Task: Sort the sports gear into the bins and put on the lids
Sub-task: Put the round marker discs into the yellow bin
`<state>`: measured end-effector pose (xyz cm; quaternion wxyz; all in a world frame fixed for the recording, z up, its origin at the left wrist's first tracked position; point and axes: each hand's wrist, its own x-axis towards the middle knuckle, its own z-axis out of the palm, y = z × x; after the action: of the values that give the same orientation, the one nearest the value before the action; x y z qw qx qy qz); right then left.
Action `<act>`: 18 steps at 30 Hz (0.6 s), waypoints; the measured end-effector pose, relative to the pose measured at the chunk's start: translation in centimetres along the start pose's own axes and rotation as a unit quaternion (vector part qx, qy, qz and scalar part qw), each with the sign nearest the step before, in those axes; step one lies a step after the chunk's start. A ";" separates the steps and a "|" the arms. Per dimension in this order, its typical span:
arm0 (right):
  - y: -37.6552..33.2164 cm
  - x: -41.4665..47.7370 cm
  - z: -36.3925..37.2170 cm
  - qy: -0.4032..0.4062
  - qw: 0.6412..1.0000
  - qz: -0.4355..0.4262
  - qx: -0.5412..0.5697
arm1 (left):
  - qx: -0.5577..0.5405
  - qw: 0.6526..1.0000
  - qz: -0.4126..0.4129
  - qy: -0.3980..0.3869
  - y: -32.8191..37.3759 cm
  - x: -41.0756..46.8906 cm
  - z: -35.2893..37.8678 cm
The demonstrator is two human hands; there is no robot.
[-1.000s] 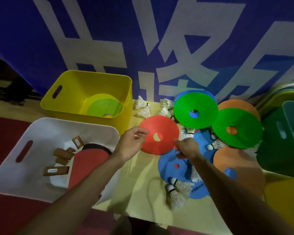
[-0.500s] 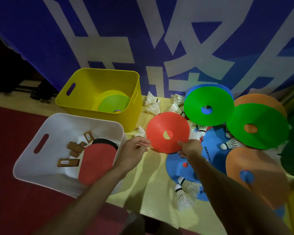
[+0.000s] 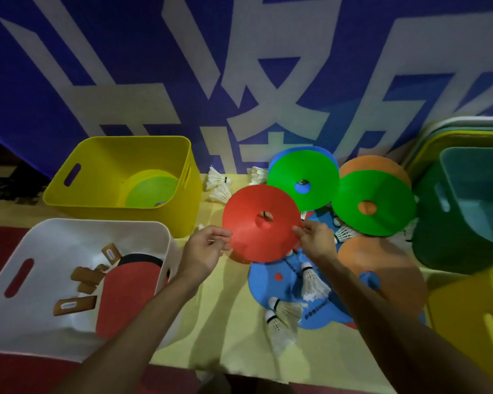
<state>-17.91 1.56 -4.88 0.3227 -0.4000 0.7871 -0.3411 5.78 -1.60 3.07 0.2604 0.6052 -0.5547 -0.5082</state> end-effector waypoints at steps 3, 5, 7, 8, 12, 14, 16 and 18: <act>0.1 0.0 -2.9 0.052 0.998 -0.025 0.024 | -0.017 1.000 0.003 0.000 1.1 0.5 1.5; 0.6 0.1 -5.1 0.095 0.994 -0.013 0.053 | -0.011 1.000 0.008 -0.014 1.8 0.1 2.8; 1.3 0.1 -7.2 0.137 0.987 0.017 0.081 | 0.013 0.999 0.006 -0.050 2.2 -0.5 4.8; 1.7 0.1 -8.2 0.156 0.984 0.024 0.087 | 0.029 0.997 0.002 -0.075 2.3 -0.8 6.0; 3.6 -1.0 -11.3 0.227 0.964 0.054 0.128 | 0.092 0.976 -0.006 -0.195 2.3 -1.4 11.1; 4.6 -2.2 -11.9 0.239 0.952 0.079 0.173 | 0.109 0.967 -0.007 -0.232 2.3 -1.2 13.3; 5.6 -3.3 -12.2 0.238 0.940 0.095 0.225 | 0.131 0.957 -0.021 -0.258 2.3 -1.0 15.1; 6.3 -4.0 -12.5 0.249 0.928 0.103 0.257 | 0.156 0.947 -0.037 -0.279 2.0 -0.9 16.8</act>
<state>-28.35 11.29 -1.98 0.2413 -0.1221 0.7646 -0.5850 -10.12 2.88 -0.72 -0.0213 0.4927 -0.6547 -0.5728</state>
